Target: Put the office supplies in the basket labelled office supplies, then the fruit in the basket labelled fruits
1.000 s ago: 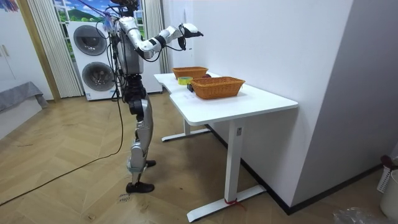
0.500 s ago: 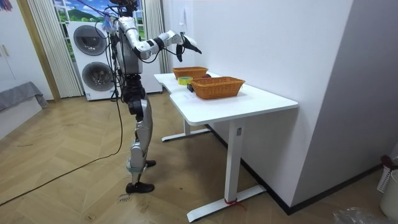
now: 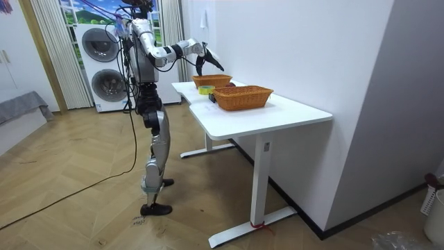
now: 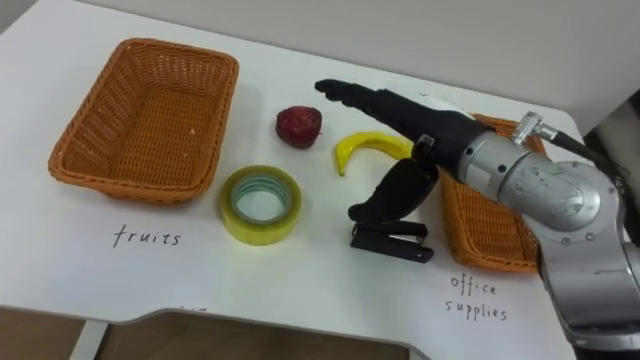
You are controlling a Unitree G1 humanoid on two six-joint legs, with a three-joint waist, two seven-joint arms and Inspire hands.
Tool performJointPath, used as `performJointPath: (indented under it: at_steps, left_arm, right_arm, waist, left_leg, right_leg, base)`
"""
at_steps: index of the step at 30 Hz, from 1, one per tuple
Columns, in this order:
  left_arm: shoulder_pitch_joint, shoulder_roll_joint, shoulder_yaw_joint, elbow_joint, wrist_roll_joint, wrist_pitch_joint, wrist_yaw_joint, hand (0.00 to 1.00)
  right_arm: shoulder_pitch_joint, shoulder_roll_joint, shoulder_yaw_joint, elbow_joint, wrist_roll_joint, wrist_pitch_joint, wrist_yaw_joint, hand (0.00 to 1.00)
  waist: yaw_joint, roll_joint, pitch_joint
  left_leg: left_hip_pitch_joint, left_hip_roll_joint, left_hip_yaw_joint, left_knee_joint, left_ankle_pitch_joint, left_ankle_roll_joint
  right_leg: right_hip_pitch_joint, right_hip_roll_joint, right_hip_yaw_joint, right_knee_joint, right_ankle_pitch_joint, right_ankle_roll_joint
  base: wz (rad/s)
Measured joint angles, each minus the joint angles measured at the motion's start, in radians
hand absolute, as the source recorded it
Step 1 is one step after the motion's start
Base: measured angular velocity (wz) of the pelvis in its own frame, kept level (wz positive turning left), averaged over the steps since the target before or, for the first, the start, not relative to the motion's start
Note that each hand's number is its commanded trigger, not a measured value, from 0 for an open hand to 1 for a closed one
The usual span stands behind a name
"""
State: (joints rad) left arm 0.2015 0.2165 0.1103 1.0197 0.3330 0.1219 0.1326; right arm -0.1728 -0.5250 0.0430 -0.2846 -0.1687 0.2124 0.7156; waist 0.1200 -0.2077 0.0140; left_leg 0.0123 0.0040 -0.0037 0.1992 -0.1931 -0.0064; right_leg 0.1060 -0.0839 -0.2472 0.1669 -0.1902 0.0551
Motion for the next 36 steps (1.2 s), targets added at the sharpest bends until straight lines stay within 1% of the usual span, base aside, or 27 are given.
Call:
performJointPath:
  at_steps: [1, 6, 12, 15, 19, 22, 26, 28, 33, 35, 36]
  left_arm:
    - [-0.003, 0.0, -0.009, 0.001, -0.013, 0.0, 0.011, 0.0]
    - [-0.012, 0.0, -0.016, 0.001, -0.018, 0.0, 0.013, 0.0]
    - [-0.013, 0.0, -0.017, 0.001, -0.018, 0.001, 0.013, 0.0]
    - [-0.013, 0.0, -0.017, 0.001, -0.027, 0.002, 0.013, 0.0]
    - [-0.015, -0.001, -0.017, -0.001, -0.027, 0.003, 0.013, 0.0]
    - [-0.017, -0.004, -0.017, -0.001, -0.03, 0.003, 0.015, 0.0]
    - [-0.017, -0.006, -0.018, 0.0, -0.061, 0.003, 0.031, 0.0]
    - [-0.019, -0.006, -0.018, 0.0, -0.065, 0.003, 0.039, 0.0]
    - [-0.025, -0.006, -0.018, 0.0, -0.066, 0.003, 0.051, 0.0]
    - [-0.029, -0.006, -0.018, 0.0, -0.066, 0.003, 0.052, 0.0]
    - [-0.034, -0.006, -0.018, 0.002, -0.064, 0.003, 0.052, 0.0]
  right_arm:
    - [0.002, 0.001, 0.012, 0.011, -0.009, 0.007, 0.005, 0.0]
    - [0.01, 0.004, 0.016, 0.032, -0.038, 0.008, 0.033, 0.0]
    - [0.028, 0.004, 0.016, 0.032, -0.039, 0.012, 0.049, 0.0]
    - [0.03, 0.004, 0.016, 0.033, -0.039, 0.029, 0.053, 0.0]
    - [0.036, 0.004, 0.016, 0.034, -0.048, 0.029, 0.061, 0.0]
    - [0.045, 0.004, 0.016, 0.034, -0.059, 0.029, 0.066, 0.0]
    - [0.066, 0.006, 0.016, 0.034, -0.079, 0.03, 0.075, 0.0]
    - [0.071, 0.006, 0.017, 0.034, -0.11, 0.03, 0.081, 0.0]
    - [0.075, 0.006, 0.017, 0.034, -0.162, 0.03, 0.091, 0.0]
    - [0.075, 0.012, 0.017, 0.034, -0.189, 0.031, 0.096, 0.0]
    - [0.075, 0.021, 0.017, 0.034, -0.203, 0.039, 0.096, 0.0]
  waist:
    - [0.0, 0.001, 0.0009]
    - [0.005, 0.006, 0.0045]
    - [0.017, 0.003, 0.0023]
    - [0.022, 0.004, 0.0028]
    - [0.022, 0.008, 0.0047]
    - [0.022, 0.013, 0.003]
    - [0.022, 0.019, 0.0007]
    - [0.022, 0.022, -0.0009]
    - [0.021, 0.021, -0.0016]
    - [0.021, 0.021, -0.0017]
    - [0.022, 0.021, -0.0015]
  left_leg:
    - [0.0, 0.0, 0.0, 0.0, 0.0, 0.0]
    - [-0.001, 0.0, 0.0, -0.002, 0.0, 0.0]
    - [-0.001, 0.0, 0.0, -0.001, 0.0, 0.0]
    - [-0.001, 0.0, 0.0, 0.0, 0.0, 0.0]
    - [-0.003, 0.0, 0.0, 0.0, 0.0, 0.0]
    - [-0.002, 0.0, 0.0, 0.0, 0.0, 0.0]
    - [-0.002, 0.0, 0.001, -0.001, 0.0, 0.0]
    - [-0.002, 0.0, 0.001, -0.001, 0.0, 0.0]
    - [-0.002, 0.0, 0.001, -0.001, 0.0, 0.0]
    - [-0.002, 0.0, 0.002, -0.001, 0.0, 0.0]
    - [-0.002, 0.0, 0.002, 0.0, 0.0, 0.0]
  right_leg:
    - [-0.001, 0.0, 0.0, 0.0, 0.0, 0.0]
    - [-0.002, 0.0, 0.001, 0.0, 0.0, 0.0]
    - [-0.002, 0.0, 0.001, 0.0, 0.0, 0.0]
    - [-0.001, 0.0, 0.0, 0.0, 0.0, 0.0]
    - [-0.001, 0.0, 0.0, 0.0, 0.0, 0.0]
    - [-0.001, 0.0, 0.0, 0.001, 0.0, 0.0]
    - [-0.001, 0.0, 0.0, 0.001, 0.0, 0.0]
    - [-0.002, 0.0, -0.002, 0.001, 0.0, 0.0]
    - [-0.002, 0.0, -0.001, 0.001, 0.0, 0.0]
    - [-0.002, 0.0, 0.0, 0.001, 0.0, 0.0]
    - [-0.002, 0.0, 0.0, 0.001, 0.0, 0.0]
  base:
    - [0.0]
    - [0.0]
    - [0.0]
    - [0.0]
    - [0.0]
    - [0.0]
    - [0.0]
    - [0.0]
    - [0.0]
    - [0.0]
    - [0.0]
